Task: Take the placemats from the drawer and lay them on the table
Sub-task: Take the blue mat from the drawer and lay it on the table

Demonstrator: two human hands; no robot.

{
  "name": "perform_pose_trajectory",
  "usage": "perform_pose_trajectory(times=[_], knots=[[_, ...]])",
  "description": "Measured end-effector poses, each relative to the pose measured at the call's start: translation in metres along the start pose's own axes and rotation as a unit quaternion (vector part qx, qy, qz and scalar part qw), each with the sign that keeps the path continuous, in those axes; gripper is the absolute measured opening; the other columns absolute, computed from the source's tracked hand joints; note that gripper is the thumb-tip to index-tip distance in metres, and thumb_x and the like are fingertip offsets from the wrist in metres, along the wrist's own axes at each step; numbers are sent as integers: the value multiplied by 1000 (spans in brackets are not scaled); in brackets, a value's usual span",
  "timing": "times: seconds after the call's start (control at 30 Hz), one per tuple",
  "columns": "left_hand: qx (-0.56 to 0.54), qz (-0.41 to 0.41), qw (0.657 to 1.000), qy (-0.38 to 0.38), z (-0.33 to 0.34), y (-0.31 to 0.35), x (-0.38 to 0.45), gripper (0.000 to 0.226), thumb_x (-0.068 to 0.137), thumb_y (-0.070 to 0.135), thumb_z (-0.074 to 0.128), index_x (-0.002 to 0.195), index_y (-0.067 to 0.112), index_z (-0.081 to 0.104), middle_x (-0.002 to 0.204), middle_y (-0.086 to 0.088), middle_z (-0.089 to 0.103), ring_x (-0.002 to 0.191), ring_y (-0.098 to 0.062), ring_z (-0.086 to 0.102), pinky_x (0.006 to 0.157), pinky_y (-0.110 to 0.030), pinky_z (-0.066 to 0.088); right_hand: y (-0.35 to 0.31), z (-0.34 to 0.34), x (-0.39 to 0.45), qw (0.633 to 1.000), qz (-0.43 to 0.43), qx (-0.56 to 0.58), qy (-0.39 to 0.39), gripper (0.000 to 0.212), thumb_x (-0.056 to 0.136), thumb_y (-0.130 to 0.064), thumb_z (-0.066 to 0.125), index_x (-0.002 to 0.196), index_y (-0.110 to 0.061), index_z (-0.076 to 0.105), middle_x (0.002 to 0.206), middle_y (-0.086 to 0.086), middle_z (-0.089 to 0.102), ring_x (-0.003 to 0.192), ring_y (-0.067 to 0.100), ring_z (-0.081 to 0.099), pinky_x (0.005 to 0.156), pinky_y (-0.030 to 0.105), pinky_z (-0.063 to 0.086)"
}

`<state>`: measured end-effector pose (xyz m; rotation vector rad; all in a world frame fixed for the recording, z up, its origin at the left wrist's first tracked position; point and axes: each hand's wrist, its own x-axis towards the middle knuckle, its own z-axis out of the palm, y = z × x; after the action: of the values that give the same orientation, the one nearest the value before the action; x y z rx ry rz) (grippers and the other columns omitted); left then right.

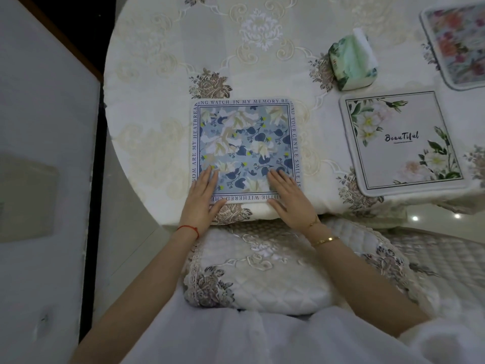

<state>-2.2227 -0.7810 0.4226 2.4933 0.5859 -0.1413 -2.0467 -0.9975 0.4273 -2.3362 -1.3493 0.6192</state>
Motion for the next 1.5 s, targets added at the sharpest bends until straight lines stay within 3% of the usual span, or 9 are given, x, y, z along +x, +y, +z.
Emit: perform_pose_trajectory(times=[0.13, 0.23, 0.37, 0.53, 0.8, 1.03, 1.27, 1.5], knots=[[6, -1, 1000, -18, -2, -1, 0, 75, 97, 45, 43, 154, 19, 1, 162, 1, -8, 148, -12, -11, 122, -36, 1, 16, -14, -15, 1000, 28, 12, 0, 63, 101, -30, 46, 153, -14, 15, 161, -2, 10, 150, 16, 4, 123, 34, 4], [-6, -24, 1000, -7, -7, 0, 3, 75, 98, 42, 45, 153, 15, 2, 161, 0, -9, 148, -14, -10, 122, -33, -3, 20, -22, -16, 996, 76, 28, 42, 66, 100, -35, 47, 154, -15, 14, 161, -3, 9, 150, 13, 1, 122, 30, 0], [4, -8, 1000, -11, -16, 9, 29, 77, 98, 43, 44, 153, 14, 0, 161, -1, -9, 146, -13, -14, 121, -31, -6, 3, -23, 19, 998, 32, -15, 46, 67, 101, -37, 43, 154, -12, 12, 162, 3, 8, 150, 19, -2, 123, 35, 0], [23, 22, 999, -37, -21, 16, 69, 79, 97, 45, 44, 153, 13, -2, 162, -3, -7, 147, -15, -12, 122, -36, -4, -12, -8, 70, 999, 5, -46, -2, 69, 101, -42, 41, 154, -12, 9, 163, 7, 5, 151, 23, -2, 123, 43, 3], [0, 15, 1000, -8, -22, -10, 59, 86, 93, 57, 44, 154, 16, -1, 162, 3, -7, 148, -9, -10, 121, -30, -3, 29, -26, 43, 998, 18, -64, 4, 77, 97, -50, 44, 154, -11, 11, 163, 3, 9, 150, 16, 3, 123, 40, 8], [14, 1, 999, 33, -38, -16, 73, 72, 98, 45, 44, 153, 12, 12, 162, -2, 8, 149, -14, 2, 121, -29, -1, 29, -52, 78, 994, 35, -36, 98, 62, 101, -35, 43, 153, -10, 18, 161, 8, 15, 150, 24, 4, 123, 39, 1], [79, 0, 997, -14, -59, -5, 164, 74, 98, 46, 40, 153, 10, 7, 162, -8, 3, 149, -25, -2, 122, -39, 1, -1, -45, 190, 996, 9, -86, 11, 66, 102, -41, 36, 154, -9, 11, 163, 9, 6, 150, 26, -2, 123, 39, -4], [43, 23, 999, 13, -62, -22, 176, 77, 95, 51, 45, 154, 17, 8, 162, -2, 4, 149, -16, 1, 121, -35, -1, 22, -50, 190, 997, 6, -76, -7, 78, 97, -55, 39, 154, -12, 7, 163, 4, 6, 150, 18, 1, 123, 33, -3]])
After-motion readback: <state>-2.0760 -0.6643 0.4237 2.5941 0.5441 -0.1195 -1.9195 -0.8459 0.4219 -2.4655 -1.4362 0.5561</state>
